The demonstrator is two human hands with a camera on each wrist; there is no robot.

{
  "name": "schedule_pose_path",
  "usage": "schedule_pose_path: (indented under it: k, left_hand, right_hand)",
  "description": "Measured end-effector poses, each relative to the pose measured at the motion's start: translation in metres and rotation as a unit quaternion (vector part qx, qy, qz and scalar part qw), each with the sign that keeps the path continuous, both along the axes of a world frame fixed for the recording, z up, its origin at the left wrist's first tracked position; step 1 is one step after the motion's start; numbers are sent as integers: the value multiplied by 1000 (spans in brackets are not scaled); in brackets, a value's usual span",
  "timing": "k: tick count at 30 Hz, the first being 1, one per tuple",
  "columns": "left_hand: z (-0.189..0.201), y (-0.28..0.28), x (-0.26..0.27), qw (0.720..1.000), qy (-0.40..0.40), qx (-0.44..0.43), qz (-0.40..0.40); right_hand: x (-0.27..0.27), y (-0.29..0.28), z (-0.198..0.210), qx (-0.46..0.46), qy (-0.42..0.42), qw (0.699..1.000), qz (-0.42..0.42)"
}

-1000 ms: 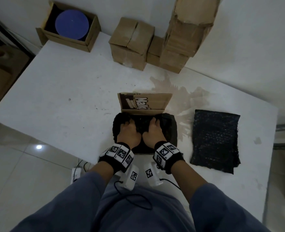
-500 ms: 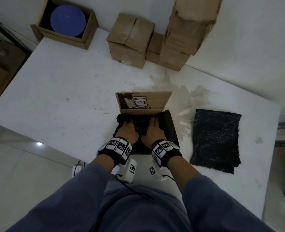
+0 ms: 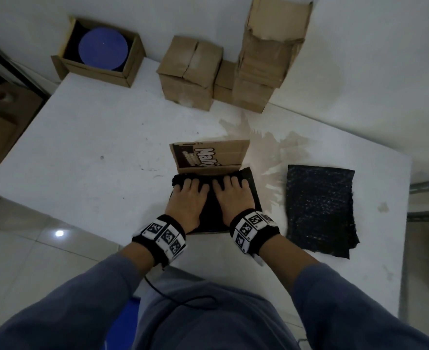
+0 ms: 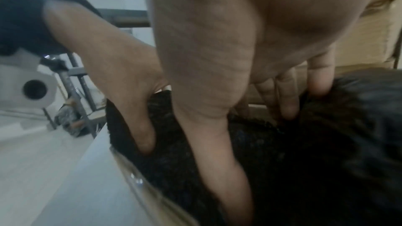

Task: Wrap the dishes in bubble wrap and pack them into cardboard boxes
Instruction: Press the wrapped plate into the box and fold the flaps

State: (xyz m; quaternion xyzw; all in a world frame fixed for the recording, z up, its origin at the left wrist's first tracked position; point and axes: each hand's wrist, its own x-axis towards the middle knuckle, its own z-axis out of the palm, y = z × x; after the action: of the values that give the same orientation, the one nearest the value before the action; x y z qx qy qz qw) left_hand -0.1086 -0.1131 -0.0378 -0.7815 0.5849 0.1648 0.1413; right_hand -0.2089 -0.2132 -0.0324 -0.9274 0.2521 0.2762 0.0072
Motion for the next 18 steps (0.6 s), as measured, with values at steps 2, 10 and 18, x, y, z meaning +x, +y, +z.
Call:
schedule_pose_path:
  k: [2, 10, 18]
  left_hand:
    - [-4, 2, 3, 998, -14, 43, -33]
    - [-21, 6, 9, 987, -88, 95, -94]
    - [-32, 2, 5, 994, -53, 86, -51]
  right_hand:
    - [-6, 1, -4, -31, 64, 997, 44]
    - [-13, 0, -22, -84, 92, 988, 96]
    - [-12, 5, -34, -67, 78, 993, 64]
